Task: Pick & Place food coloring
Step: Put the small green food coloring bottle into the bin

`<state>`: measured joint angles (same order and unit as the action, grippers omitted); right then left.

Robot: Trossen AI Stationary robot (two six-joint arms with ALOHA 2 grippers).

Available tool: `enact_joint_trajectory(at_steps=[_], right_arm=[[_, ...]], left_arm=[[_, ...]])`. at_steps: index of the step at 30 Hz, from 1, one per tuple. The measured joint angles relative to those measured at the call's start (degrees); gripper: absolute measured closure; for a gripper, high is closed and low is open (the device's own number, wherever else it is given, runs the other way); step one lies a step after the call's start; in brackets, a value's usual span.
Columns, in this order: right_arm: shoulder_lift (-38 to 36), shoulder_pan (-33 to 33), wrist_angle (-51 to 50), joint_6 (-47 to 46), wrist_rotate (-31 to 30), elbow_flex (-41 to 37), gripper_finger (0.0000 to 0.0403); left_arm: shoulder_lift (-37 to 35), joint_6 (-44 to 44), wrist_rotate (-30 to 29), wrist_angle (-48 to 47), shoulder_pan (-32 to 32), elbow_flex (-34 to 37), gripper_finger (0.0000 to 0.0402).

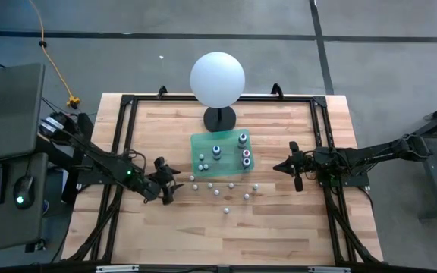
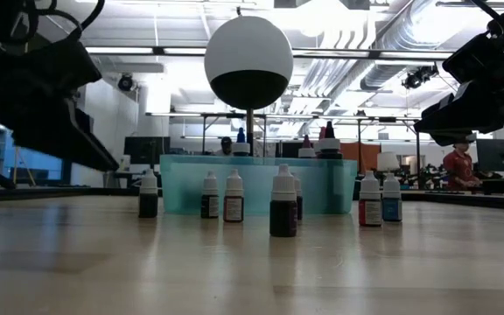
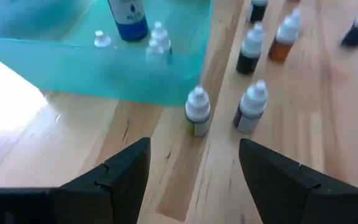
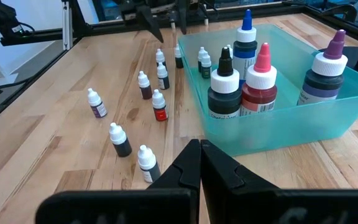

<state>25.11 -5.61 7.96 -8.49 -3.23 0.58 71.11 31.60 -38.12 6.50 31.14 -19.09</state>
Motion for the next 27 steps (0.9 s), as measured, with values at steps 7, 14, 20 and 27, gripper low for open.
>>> enact_joint_trajectory(at_steps=[7, 14, 20, 27], right_arm=[[0.0, 0.0, 0.0, 0.0, 0.0, 0.0, 0.0402], [0.0, 0.0, 0.0, 0.0, 0.0, 0.0, 0.0402], [0.0, 0.0, 0.0, 0.0, 0.0, 0.0, 0.0402], [0.0, 0.0, 0.0, 0.0, 0.0, 0.0, 0.0402]], left_arm=[[5.0, -2.2, 0.4, 11.4, 0.0, 3.8, 0.0167], [5.3, -7.9, 3.4, 19.6, 0.0, 5.2, 0.0201], [5.3, -12.4, 5.3, 23.8, 0.0, 5.2, 0.0208], [5.3, -13.8, 8.0, 23.3, 0.0, 6.0, 0.0208]])
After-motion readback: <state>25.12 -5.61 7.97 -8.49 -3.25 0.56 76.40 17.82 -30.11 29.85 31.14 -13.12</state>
